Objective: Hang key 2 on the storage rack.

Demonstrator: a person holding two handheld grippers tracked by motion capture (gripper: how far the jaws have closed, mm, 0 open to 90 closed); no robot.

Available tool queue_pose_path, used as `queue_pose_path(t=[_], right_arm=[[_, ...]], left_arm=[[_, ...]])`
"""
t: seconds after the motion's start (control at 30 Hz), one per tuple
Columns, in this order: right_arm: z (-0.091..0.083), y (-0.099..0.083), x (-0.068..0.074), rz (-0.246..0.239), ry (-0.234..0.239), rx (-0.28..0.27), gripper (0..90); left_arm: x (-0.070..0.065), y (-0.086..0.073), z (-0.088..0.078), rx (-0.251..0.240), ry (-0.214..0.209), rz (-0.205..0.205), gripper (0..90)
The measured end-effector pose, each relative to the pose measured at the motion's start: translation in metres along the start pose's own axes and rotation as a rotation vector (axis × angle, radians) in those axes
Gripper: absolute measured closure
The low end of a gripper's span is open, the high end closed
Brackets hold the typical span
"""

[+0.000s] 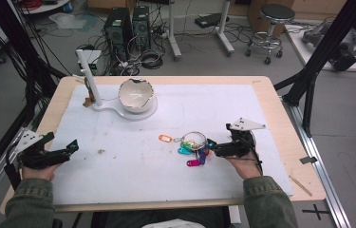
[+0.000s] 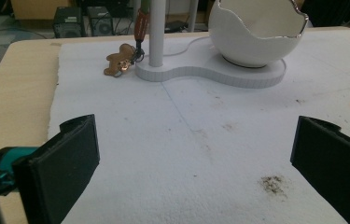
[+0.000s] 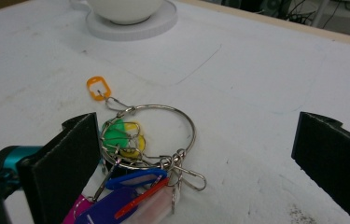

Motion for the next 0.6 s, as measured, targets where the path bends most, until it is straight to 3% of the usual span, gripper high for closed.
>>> queue_pose_path(t=[0.4, 0.6], right_arm=[[0.015, -0.004, 0.006, -0.005, 0.067, 0.096, 0.6], [0.022, -0.008, 0.009, 0.006, 0.108, 0.188, 4.8]], left_arm=[[0.001, -0.001, 0.001, 0.0, -0.004, -0.008, 1.7], [0.001, -0.001, 0.001, 0.006, -0.01, -0.008, 1.7]])
Point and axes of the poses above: each handheld gripper's, and its own axes: z roughly forward along the jaws, y roughly out of its top, x roughly to its left, the point moved 1 cm from there along z, roughly forward along the jaws, and after that the axes turned 9 degrees about -z, right-handed, at the moved point
